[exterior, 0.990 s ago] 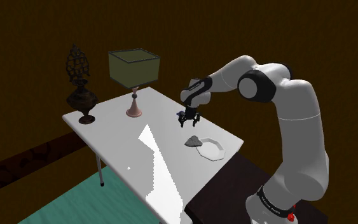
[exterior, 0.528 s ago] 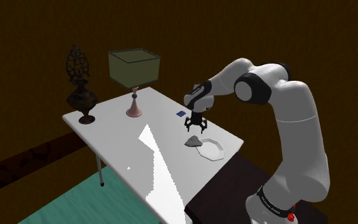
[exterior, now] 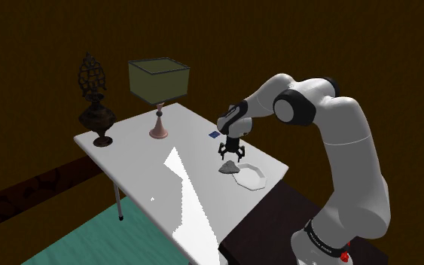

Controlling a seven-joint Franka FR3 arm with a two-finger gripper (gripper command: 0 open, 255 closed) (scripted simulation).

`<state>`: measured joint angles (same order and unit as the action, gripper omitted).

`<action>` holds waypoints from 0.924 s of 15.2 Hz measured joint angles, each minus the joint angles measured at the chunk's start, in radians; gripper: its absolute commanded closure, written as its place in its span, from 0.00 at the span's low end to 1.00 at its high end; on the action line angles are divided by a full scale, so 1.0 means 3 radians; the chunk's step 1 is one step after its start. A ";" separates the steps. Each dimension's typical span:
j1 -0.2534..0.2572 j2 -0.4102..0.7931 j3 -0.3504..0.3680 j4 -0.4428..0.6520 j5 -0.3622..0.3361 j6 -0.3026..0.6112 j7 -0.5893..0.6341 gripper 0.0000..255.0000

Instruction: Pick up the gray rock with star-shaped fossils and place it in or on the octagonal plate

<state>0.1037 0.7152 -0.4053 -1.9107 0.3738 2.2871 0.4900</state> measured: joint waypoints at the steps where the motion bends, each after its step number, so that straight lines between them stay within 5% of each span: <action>1: 0.0000 0.0001 0.0001 0.0000 0.0001 0.0002 0.0000 0.00; 3: -0.0001 0.0002 0.0001 -0.0001 0.0001 0.0003 -0.0001 0.00; 4: -0.0001 0.0002 0.0001 -0.0001 0.0001 0.0003 -0.0001 1.00; 14: -0.0001 0.0002 0.0001 0.0000 0.0001 0.0003 -0.0001 1.00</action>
<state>0.1034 0.7157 -0.4051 -1.9106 0.3741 2.2882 0.4897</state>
